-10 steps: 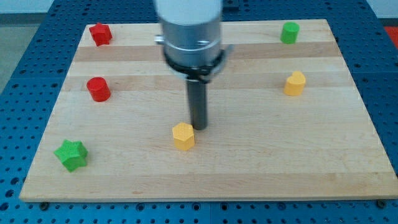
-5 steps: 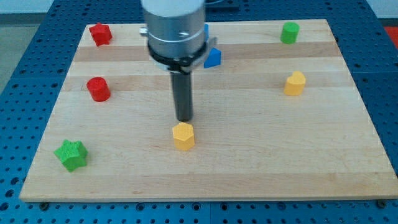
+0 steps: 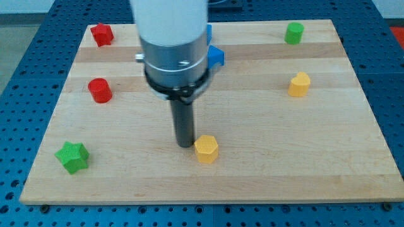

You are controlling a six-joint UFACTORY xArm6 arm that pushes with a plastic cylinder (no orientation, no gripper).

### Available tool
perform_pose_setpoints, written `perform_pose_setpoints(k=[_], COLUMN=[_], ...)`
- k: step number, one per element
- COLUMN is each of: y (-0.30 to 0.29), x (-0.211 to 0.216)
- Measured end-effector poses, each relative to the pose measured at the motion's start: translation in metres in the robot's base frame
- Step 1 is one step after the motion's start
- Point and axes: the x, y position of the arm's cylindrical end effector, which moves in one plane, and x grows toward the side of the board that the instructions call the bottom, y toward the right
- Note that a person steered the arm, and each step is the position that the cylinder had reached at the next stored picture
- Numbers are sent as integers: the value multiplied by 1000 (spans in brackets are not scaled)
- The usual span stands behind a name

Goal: Move the yellow hexagon towards the bottom center of the board

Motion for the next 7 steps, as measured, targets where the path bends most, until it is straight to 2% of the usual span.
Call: perform_pose_setpoints(k=[1, 4, 5, 7], y=[-26, 46, 32, -47], x=[0, 9, -1, -66])
